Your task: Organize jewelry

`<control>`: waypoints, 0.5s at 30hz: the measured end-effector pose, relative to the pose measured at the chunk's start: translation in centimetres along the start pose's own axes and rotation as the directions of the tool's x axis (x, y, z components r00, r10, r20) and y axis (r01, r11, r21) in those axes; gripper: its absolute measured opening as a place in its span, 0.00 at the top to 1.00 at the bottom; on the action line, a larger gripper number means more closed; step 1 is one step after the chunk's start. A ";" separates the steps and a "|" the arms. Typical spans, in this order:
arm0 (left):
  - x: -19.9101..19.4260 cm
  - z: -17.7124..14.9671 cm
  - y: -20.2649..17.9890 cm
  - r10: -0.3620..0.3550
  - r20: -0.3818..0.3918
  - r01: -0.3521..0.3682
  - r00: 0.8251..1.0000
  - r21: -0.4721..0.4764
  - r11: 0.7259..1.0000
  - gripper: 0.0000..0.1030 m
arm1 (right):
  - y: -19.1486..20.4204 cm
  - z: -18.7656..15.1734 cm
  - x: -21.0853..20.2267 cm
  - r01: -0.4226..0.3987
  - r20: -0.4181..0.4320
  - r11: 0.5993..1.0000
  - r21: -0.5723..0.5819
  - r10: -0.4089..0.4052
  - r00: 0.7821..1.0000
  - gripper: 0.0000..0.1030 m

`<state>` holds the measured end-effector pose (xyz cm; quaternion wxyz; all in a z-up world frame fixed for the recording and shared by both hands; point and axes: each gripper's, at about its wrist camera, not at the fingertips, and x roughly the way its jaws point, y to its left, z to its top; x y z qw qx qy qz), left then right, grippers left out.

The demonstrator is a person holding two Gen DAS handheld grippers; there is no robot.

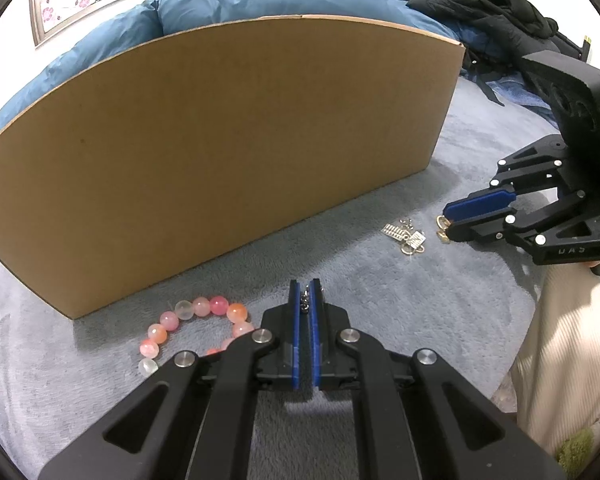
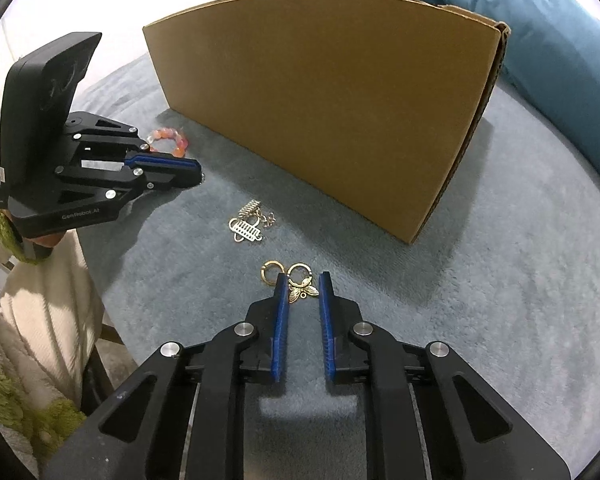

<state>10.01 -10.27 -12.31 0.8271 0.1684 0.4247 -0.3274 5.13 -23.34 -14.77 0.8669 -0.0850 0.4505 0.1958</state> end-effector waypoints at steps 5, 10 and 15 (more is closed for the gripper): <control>0.0 0.0 0.0 0.000 0.001 0.000 1.000 0.001 1.000 0.96 | 0.2 0.1 -0.1 0.016 -0.009 1.000 -0.011 -0.016 1.000 0.87; 0.0 0.0 0.0 0.005 0.006 -0.005 1.000 0.005 1.000 0.96 | 0.7 0.1 -0.1 0.033 -0.018 0.999 -0.015 -0.033 0.999 0.87; -0.6 0.0 -0.4 0.017 0.022 -0.017 1.000 0.015 1.000 0.96 | 1.1 0.1 -0.6 0.054 -0.010 0.999 0.001 -0.053 0.999 0.88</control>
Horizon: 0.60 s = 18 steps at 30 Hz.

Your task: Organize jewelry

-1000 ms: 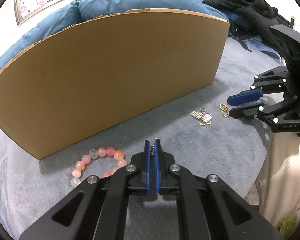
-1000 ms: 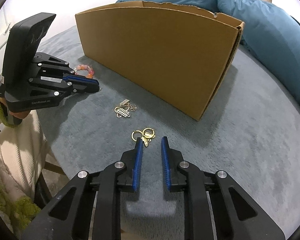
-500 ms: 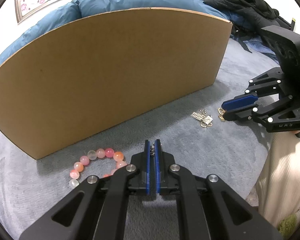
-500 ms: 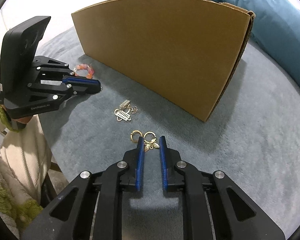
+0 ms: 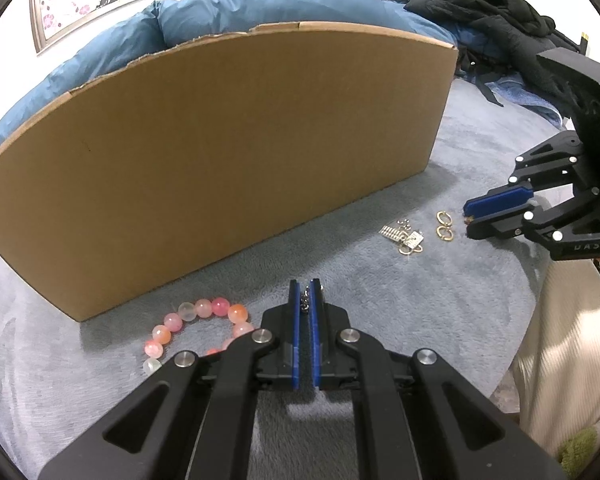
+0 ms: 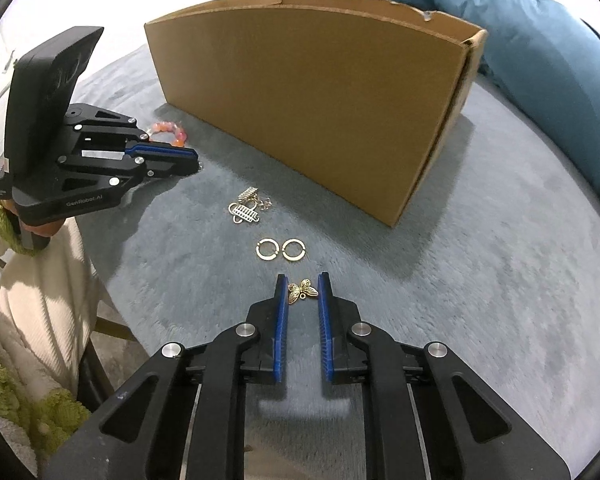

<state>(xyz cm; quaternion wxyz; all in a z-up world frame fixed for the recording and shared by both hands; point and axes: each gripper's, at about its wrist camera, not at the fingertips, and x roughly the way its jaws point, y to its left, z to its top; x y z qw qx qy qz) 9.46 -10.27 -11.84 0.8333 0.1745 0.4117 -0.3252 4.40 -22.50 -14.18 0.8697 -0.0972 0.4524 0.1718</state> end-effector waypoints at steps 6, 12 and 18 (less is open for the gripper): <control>-1.5 0.1 -0.2 0.015 0.036 -0.015 0.999 -0.001 1.000 0.96 | 0.4 -0.3 -1.4 0.040 0.026 0.999 0.013 -0.040 0.999 0.88; -4.8 0.8 -0.2 0.024 0.105 -0.023 0.994 -0.009 1.000 0.96 | 1.5 0.5 -4.4 0.083 0.109 0.996 0.023 -0.085 0.990 0.88; -9.2 3.0 -0.4 0.034 0.210 -0.034 0.977 0.000 0.999 0.96 | 2.2 3.0 -8.3 0.081 0.263 0.996 0.036 -0.087 0.961 0.88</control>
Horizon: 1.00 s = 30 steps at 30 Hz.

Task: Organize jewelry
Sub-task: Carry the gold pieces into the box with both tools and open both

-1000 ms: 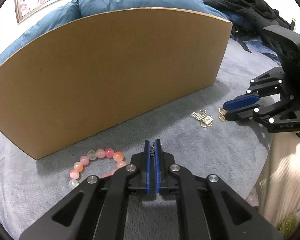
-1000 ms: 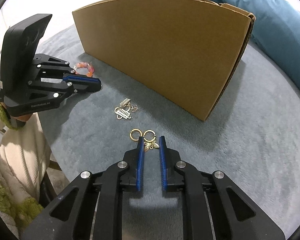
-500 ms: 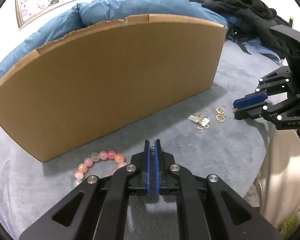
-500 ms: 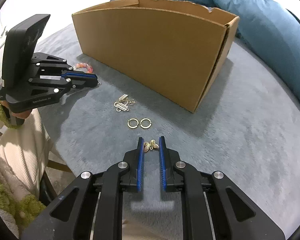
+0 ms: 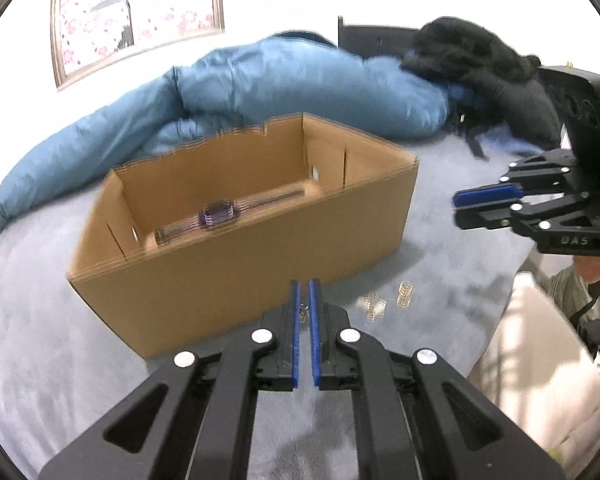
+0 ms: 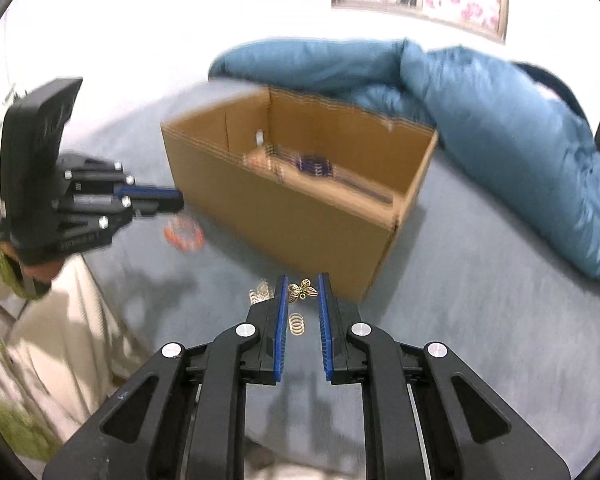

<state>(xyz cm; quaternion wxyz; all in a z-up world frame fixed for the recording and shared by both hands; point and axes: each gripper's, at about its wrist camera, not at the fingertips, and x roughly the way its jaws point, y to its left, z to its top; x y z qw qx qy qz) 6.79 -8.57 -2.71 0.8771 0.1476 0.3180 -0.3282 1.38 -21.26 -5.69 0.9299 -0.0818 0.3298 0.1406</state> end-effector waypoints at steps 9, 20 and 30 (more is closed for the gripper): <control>0.7 6.2 1.9 0.013 0.058 -0.012 0.998 -0.032 0.999 0.96 | -0.7 6.8 1.2 -0.024 0.146 1.000 -0.013 0.025 0.989 0.88; 10.9 10.1 5.9 -0.005 -0.146 -0.017 0.989 -0.150 0.988 0.95 | -4.9 10.0 10.8 -0.070 -0.089 0.992 0.104 0.079 0.993 0.87; 12.8 10.3 7.2 -0.048 -0.171 0.012 0.984 -0.204 0.979 0.82 | -5.9 10.2 13.0 -0.057 -0.124 0.993 0.104 0.070 0.990 0.79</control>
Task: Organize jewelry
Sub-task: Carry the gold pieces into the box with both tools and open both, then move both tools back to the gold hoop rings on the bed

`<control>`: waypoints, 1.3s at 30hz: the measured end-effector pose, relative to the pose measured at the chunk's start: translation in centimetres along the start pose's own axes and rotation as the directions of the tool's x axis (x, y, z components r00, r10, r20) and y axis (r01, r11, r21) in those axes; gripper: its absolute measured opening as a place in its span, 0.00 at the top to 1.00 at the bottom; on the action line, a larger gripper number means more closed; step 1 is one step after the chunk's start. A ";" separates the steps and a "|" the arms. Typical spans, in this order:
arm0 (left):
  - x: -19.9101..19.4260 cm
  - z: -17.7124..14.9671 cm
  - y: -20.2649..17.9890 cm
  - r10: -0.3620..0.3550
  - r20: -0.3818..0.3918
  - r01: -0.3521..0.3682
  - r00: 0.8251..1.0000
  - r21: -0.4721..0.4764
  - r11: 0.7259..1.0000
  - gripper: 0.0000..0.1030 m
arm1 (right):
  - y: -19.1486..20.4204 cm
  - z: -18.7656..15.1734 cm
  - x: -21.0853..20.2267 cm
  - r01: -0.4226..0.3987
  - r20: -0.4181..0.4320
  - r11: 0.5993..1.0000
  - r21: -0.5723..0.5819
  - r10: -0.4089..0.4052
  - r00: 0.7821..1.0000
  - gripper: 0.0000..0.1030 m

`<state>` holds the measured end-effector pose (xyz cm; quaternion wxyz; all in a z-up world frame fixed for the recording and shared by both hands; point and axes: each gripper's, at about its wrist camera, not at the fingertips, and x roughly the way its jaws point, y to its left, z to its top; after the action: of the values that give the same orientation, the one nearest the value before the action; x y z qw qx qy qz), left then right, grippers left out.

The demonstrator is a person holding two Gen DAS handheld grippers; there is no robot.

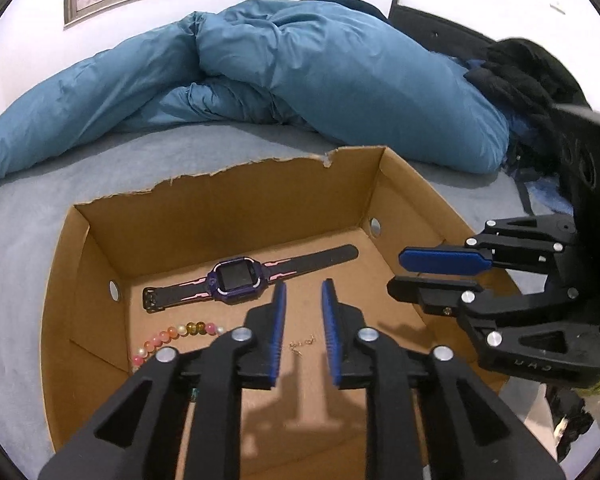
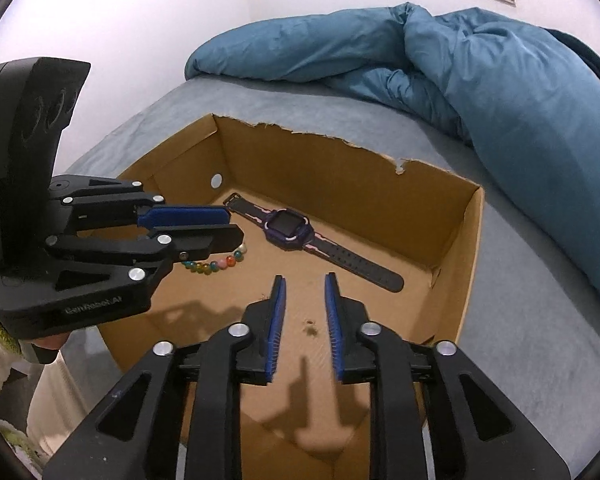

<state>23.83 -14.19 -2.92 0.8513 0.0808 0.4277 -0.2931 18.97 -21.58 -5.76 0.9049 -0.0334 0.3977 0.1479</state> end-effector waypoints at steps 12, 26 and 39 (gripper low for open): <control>-2.7 -0.2 0.4 -0.004 0.068 0.006 0.998 -0.018 1.000 0.80 | -0.8 -0.6 -3.7 0.028 0.092 0.999 0.021 -0.030 0.995 0.73; -11.3 -7.9 -3.8 -0.092 0.146 0.080 0.985 0.087 0.993 0.80 | 2.5 -9.0 -13.0 0.064 0.187 0.997 -0.049 -0.054 0.981 0.72; -5.9 -15.3 -12.1 -0.161 -0.006 0.151 0.987 0.373 0.916 0.80 | 2.9 -13.9 -8.3 -0.037 -0.034 0.969 -0.242 0.030 0.999 0.77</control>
<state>3.79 -15.56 -6.47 0.7997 0.2027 0.3587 -0.4367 2.90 -23.27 -8.99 0.8853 -0.1394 0.3906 0.2101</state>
